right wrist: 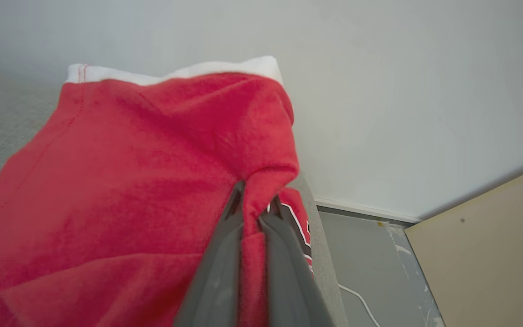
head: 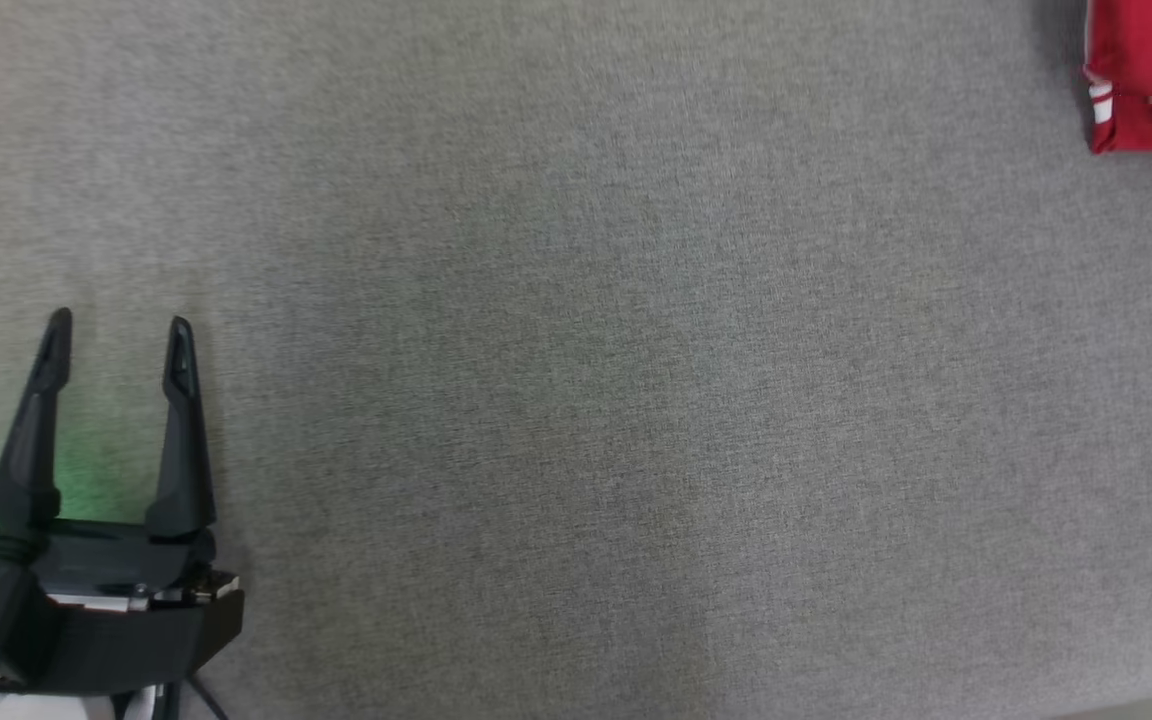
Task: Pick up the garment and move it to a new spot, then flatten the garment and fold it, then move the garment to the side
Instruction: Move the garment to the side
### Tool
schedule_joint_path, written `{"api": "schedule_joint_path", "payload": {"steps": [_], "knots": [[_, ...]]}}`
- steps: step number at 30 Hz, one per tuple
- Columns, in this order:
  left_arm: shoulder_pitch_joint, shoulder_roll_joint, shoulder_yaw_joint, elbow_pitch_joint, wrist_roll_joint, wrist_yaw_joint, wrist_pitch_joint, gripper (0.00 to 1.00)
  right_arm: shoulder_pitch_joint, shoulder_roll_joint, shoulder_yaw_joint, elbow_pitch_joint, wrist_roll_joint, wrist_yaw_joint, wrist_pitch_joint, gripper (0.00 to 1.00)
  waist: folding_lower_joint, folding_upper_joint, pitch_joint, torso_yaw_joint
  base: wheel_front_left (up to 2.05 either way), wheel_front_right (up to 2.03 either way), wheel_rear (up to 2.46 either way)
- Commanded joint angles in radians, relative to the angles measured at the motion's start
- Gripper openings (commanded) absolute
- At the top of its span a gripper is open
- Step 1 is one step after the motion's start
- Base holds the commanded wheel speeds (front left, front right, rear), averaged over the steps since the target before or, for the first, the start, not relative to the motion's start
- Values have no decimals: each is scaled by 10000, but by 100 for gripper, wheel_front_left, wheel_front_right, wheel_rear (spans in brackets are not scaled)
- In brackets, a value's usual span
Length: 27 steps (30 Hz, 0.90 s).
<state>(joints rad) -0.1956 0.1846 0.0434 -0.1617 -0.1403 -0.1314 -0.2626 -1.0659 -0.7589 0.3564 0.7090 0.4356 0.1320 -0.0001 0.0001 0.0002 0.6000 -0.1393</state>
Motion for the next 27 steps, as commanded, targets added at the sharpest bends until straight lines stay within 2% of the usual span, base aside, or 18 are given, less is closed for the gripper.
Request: {"api": "schedule_joint_path", "payload": {"steps": [1,8,20,21,22,23,27], "knots": [[48,68,62,-132,124,21,-28,100,-159,-213,-118,1,-36,-33,100,0,-1,-2,319,-203,0,0,0],[-46,216,71,-377,93,21,-28,100,-602,-747,-116,54,-426,-33,238,0,-1,-2,683,-291,0,0,0],[-162,162,31,-441,-36,22,-28,100,-1271,-942,-199,832,-1044,-34,596,0,-1,-2,946,127,0,0,0],[-174,151,34,-427,-34,22,-28,100,-1342,-952,-233,890,-1143,-34,590,13,-1,-2,968,153,0,0,0],[-201,119,52,-412,-47,22,-28,100,-1407,-925,-282,939,-1209,-34,540,48,-1,-2,985,177,0,0,0],[-228,109,53,-399,-57,22,-28,100,-1461,-903,-333,1000,-1311,-34,515,100,-1,-2,996,201,0,0,0],[-294,55,20,-319,-68,22,-28,100,-1652,-817,-541,1085,-1592,-34,269,100,-1,-2,945,272,0,0,0]]}}
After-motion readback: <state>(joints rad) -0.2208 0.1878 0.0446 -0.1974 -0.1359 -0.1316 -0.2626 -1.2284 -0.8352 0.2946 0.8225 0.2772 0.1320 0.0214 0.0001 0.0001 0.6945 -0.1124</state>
